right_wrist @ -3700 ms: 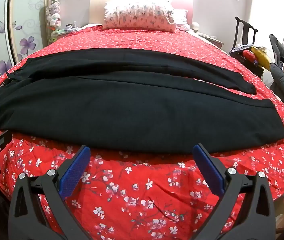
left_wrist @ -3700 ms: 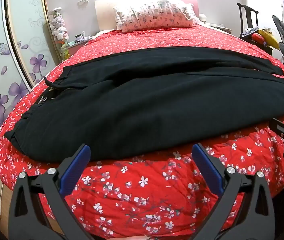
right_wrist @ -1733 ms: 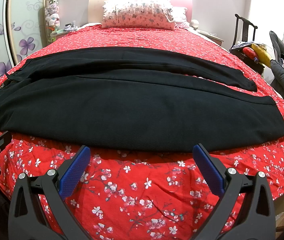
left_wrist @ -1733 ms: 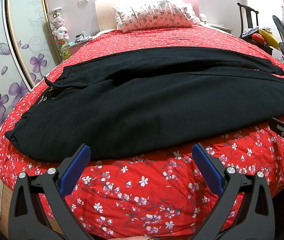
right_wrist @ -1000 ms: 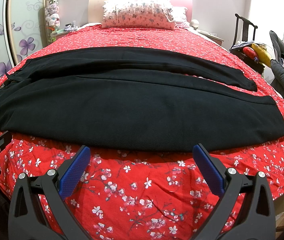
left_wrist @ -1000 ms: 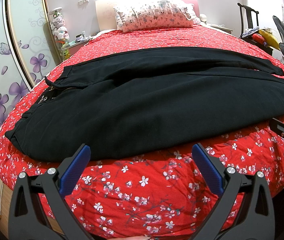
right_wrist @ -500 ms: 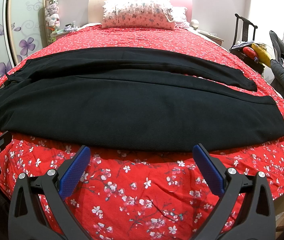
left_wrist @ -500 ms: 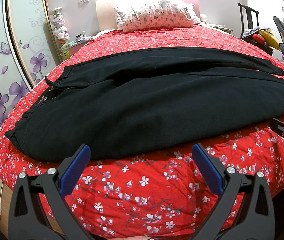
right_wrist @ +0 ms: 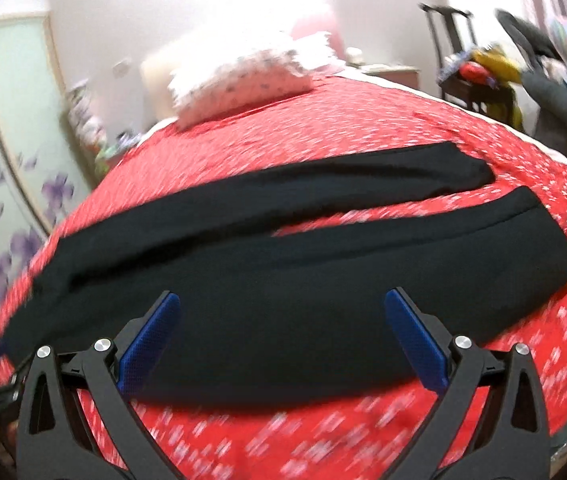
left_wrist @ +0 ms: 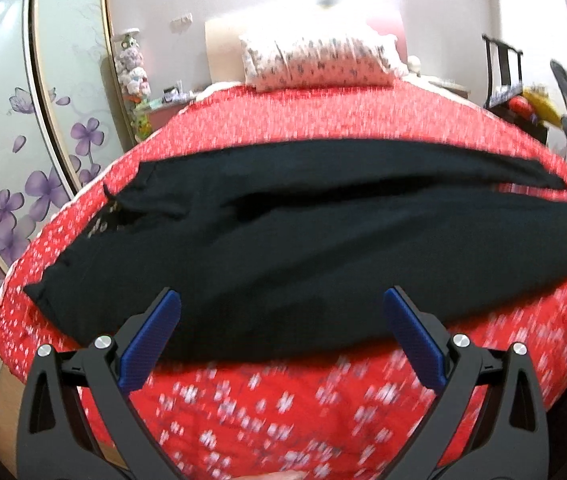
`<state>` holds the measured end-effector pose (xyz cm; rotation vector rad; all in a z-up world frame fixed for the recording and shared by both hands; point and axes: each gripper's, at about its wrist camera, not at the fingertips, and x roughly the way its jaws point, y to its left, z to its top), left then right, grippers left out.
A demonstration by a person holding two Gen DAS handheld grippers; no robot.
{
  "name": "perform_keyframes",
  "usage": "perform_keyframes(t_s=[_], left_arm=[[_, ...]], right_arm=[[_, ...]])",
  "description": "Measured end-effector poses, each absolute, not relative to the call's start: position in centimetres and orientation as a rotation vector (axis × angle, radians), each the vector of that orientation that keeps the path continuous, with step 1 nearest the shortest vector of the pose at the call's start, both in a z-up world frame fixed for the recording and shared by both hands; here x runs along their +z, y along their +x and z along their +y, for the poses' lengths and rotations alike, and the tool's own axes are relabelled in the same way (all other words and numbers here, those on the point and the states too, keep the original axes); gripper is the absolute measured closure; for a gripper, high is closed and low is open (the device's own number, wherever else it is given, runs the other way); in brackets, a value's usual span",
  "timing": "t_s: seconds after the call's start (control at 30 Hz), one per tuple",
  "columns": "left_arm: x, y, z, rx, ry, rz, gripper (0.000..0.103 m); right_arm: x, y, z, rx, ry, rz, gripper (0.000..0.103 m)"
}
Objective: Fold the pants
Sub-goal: 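Lower the right tool onto the trouser leg hem and close it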
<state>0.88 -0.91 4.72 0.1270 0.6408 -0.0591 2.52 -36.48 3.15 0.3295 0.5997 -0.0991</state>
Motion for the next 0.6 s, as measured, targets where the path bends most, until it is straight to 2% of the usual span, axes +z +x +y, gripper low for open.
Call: perform_keyframes(t_s=[0.27,0.6], left_arm=[[6.5,5.0,-3.2,-0.101,0.001,0.583,0.002],[4.4,9.9,-4.0,-0.155,-0.142,0.578,0.002]], right_arm=[[5.3,12.2,-48.4,-0.227,0.382,0.678,0.001],[2.2,23.8,-60.8,-0.433,0.441,0.782,0.001]])
